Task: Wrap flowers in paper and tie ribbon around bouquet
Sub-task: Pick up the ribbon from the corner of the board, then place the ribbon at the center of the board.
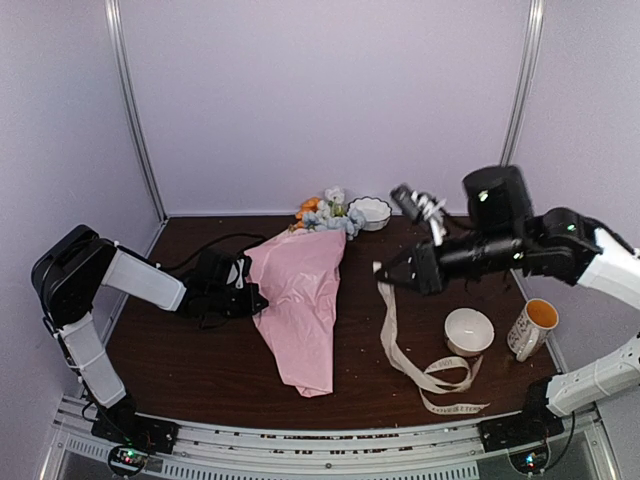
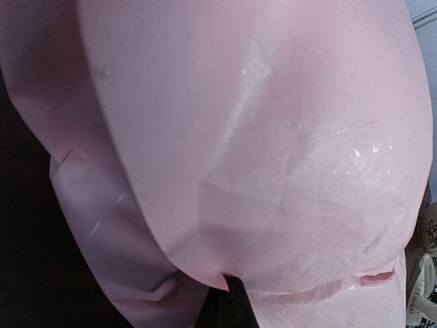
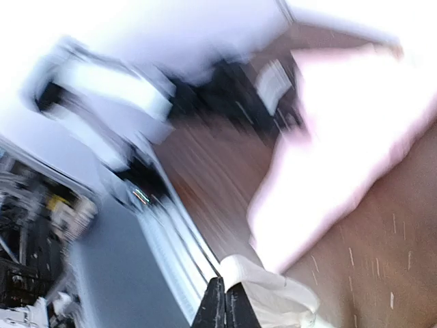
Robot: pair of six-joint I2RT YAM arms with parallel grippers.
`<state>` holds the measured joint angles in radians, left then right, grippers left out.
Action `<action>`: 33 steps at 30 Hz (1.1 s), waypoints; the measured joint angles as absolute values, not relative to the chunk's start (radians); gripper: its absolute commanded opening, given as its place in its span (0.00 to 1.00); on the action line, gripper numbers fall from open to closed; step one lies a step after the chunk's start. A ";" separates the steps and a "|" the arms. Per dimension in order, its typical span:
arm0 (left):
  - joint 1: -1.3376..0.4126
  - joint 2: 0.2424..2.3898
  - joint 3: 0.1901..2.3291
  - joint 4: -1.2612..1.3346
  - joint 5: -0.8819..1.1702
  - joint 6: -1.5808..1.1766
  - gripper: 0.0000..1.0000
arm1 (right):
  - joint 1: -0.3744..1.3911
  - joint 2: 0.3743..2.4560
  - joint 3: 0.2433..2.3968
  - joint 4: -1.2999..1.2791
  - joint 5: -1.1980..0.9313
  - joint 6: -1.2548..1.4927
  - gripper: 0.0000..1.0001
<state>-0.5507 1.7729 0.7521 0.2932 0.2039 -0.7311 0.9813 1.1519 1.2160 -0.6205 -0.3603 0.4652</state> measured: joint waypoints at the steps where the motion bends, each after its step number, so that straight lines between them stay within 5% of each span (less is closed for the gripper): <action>1: -0.551 1.773 0.752 0.293 0.204 -0.731 0.00 | 0.976 1.135 1.314 -0.609 -0.384 0.429 0.00; 8: -0.551 1.773 0.752 0.293 0.202 -0.731 0.00 | 0.944 1.088 1.818 -0.562 -0.453 0.273 0.00; 16: -0.551 1.773 0.752 0.293 0.202 -0.731 0.00 | 0.826 1.053 1.895 -0.551 -0.332 0.200 0.00; 26: -0.551 1.773 0.752 0.293 0.202 -0.731 0.00 | 0.439 1.391 2.141 -0.727 -0.125 0.221 0.00; 33: -0.551 1.773 0.752 0.290 0.200 -0.730 0.00 | 0.321 1.519 2.386 -0.656 0.069 0.232 0.00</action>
